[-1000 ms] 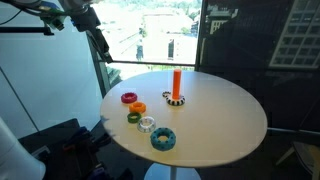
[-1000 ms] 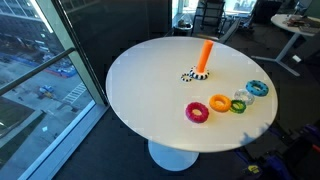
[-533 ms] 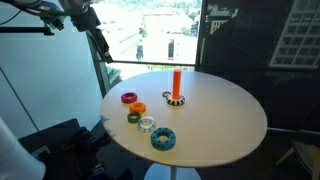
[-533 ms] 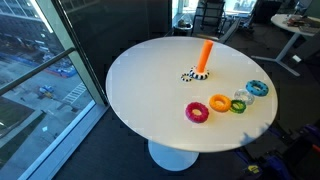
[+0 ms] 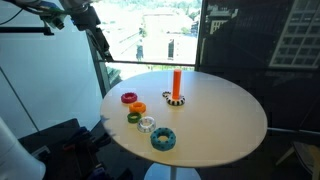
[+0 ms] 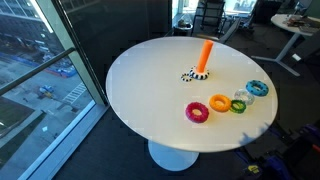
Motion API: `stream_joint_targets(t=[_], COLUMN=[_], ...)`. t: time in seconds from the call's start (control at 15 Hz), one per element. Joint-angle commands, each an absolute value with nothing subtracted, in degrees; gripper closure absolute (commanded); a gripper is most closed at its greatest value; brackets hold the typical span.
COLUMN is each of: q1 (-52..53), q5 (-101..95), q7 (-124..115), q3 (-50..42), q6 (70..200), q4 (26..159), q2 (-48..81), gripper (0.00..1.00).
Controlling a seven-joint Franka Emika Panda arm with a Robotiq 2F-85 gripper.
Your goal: Slide the ring holder to the right, pick up the blue ring and put it on the ring holder
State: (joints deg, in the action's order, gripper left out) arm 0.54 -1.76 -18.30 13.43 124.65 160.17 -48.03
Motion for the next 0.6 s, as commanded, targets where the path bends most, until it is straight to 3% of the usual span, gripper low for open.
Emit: stream_joint_targets(t=[0.0, 0.53], q1=[1.29, 4.03], q5=[-1.14, 0.72], q7=[-19.43, -20.98], q3=[13.57, 15.81], q6=[124.69, 124.82], q4=[158.66, 156.63], q2=[-46.91, -44.39], gripper=[0.00, 0.00])
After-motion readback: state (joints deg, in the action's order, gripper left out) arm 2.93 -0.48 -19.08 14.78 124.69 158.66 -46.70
